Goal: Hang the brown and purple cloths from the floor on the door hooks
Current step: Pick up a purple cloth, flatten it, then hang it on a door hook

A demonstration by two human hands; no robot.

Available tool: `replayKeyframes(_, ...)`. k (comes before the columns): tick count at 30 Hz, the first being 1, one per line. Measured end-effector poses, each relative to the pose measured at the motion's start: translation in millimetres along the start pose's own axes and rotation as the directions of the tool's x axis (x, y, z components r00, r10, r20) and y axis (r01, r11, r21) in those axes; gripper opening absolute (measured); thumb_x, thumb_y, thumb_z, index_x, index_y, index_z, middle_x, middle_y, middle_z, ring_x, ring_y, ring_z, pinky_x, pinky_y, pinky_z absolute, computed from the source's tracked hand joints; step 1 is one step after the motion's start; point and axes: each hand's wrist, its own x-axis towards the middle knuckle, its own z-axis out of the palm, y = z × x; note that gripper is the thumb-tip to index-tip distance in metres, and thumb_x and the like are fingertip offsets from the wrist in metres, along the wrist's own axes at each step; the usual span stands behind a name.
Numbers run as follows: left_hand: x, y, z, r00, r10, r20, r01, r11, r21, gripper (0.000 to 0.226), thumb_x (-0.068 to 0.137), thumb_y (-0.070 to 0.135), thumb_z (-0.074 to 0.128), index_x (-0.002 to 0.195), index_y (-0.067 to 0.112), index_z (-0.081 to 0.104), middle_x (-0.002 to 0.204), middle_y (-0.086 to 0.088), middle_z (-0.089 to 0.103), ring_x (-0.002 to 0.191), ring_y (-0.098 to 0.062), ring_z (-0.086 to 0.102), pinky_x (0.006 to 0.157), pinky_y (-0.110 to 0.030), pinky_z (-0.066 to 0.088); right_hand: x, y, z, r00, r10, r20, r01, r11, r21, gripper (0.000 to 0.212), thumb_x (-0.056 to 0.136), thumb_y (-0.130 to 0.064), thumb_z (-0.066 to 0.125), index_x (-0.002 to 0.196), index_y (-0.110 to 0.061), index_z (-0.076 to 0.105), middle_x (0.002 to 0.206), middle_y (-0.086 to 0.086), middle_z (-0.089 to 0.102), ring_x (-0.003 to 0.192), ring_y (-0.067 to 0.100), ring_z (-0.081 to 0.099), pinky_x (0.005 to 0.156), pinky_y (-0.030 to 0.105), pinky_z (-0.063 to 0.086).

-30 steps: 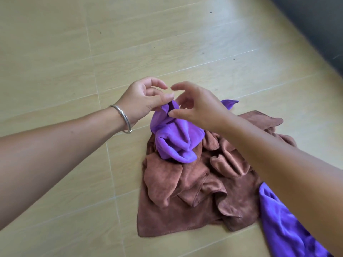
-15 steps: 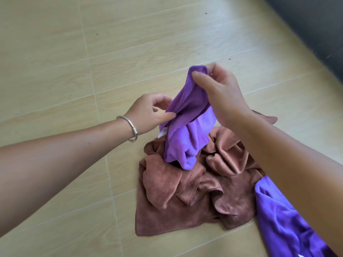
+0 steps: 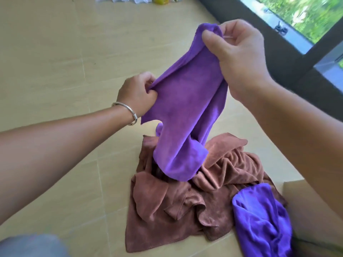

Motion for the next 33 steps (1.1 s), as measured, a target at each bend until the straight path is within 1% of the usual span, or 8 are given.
replayKeyframes(4, 10.4, 19.5, -27.4, 1.0, -0.01, 0.009, 0.01, 0.999, 0.037, 0.022, 0.066, 0.021, 0.045, 0.081, 0.022, 0.061, 0.064, 0.008, 0.06, 0.064, -0.02, 0.055, 0.065, -0.037, 0.051, 14.0, -43.2, -0.2, 0.999, -0.049, -0.006, 0.049, 0.998, 0.025, 0.019, 0.083, -0.02, 0.073, 0.075, -0.018, 0.056, 0.066, -0.006, 0.063, 0.06, 0.009, 0.058, 0.053, 0.028, 0.048)
replayKeyframes(9, 18.0, 41.0, -57.1, 0.999, -0.032, -0.041, 0.022, 0.973, -0.228, 0.02, 0.085, 0.02, 0.048, 0.09, 0.024, 0.067, 0.082, -0.001, 0.071, 0.075, -0.023, 0.064, 0.071, -0.037, 0.051, 32.4, -77.1, -6.8, 0.999, -0.038, -0.029, 0.037, 0.999, -0.005, 0.017, 0.083, -0.023, 0.073, 0.076, -0.021, 0.057, 0.075, 0.002, 0.065, 0.066, 0.013, 0.059, 0.058, 0.027, 0.05)
replayKeyframes(11, 21.8, 46.1, -72.0, 0.996, -0.024, -0.09, -0.003, 0.956, -0.293, 0.014, 0.091, 0.024, 0.052, 0.088, 0.026, 0.066, 0.081, 0.001, 0.07, 0.072, -0.016, 0.063, 0.068, -0.029, 0.049, 40.1, -85.0, -12.5, 0.999, -0.026, -0.047, 0.026, 1.0, -0.007, 0.013, 0.083, -0.024, 0.072, 0.08, -0.021, 0.06, 0.079, 0.004, 0.067, 0.068, 0.014, 0.061, 0.06, 0.027, 0.051)
replayKeyframes(16, 10.7, 39.9, -99.1, 0.993, 0.055, -0.103, -0.072, 0.983, -0.168, 0.014, 0.091, 0.03, 0.062, 0.077, 0.031, 0.062, 0.064, 0.008, 0.058, 0.057, -0.005, 0.048, 0.055, -0.012, 0.037, 53.2, -93.6, -27.3, 0.998, 0.001, -0.057, 0.001, 0.999, 0.033, 0.005, 0.086, -0.024, 0.071, 0.089, -0.02, 0.071, 0.074, -0.004, 0.071, 0.063, 0.008, 0.066, 0.051, 0.019, 0.048)
replayKeyframes(21, -11.1, 28.8, -114.4, 0.994, 0.105, 0.009, -0.102, 0.975, -0.195, 0.018, 0.071, 0.042, 0.078, 0.075, 0.028, 0.067, 0.063, 0.006, 0.063, 0.058, -0.006, 0.052, 0.057, -0.021, 0.044, 62.5, -84.0, -29.8, 0.996, 0.031, -0.089, -0.032, 0.999, -0.015, 0.012, 0.084, -0.031, 0.072, 0.077, -0.021, 0.071, 0.062, -0.008, 0.066, 0.051, 0.007, 0.059, 0.042, 0.015, 0.04)
replayKeyframes(26, -32.0, -4.5, -124.2, 0.965, 0.174, 0.196, -0.196, 0.975, 0.102, 0.034, 0.069, 0.038, 0.08, 0.064, 0.009, 0.062, 0.058, -0.002, 0.049, 0.054, -0.01, 0.04, 0.052, -0.019, 0.03, 73.3, -66.2, -23.9, 0.995, 0.078, -0.06, -0.08, 0.996, -0.029, 0.014, 0.082, -0.033, 0.072, 0.083, -0.019, 0.07, 0.077, 0.002, 0.069, 0.065, 0.013, 0.063, 0.06, 0.027, 0.053)
replayKeyframes(29, -33.7, -20.0, -140.4, 0.975, 0.078, 0.207, -0.113, 0.98, 0.163, 0.022, 0.077, 0.019, 0.079, 0.069, 0.006, 0.064, 0.061, 0.001, 0.047, 0.055, -0.011, 0.04, 0.054, -0.016, 0.031, 75.0, -68.1, -16.9, 0.997, 0.074, 0.028, -0.072, 0.994, -0.086, 0.01, 0.082, -0.032, 0.072, 0.084, -0.022, 0.072, 0.072, -0.006, 0.072, 0.062, 0.008, 0.066, 0.054, 0.021, 0.05)
replayKeyframes(33, -33.1, -16.9, -194.5, 0.95, -0.198, 0.243, 0.127, 0.952, 0.278, 0.011, 0.084, 0.025, 0.071, 0.076, 0.017, 0.069, 0.061, 0.002, 0.053, 0.059, -0.019, 0.046, 0.055, -0.028, 0.033, 73.9, -102.1, -16.4, 0.98, 0.133, 0.149, -0.102, 0.974, -0.204, 0.007, 0.082, -0.03, 0.071, 0.078, -0.027, 0.075, 0.072, -0.008, 0.072, 0.064, 0.006, 0.065, 0.059, 0.024, 0.053)
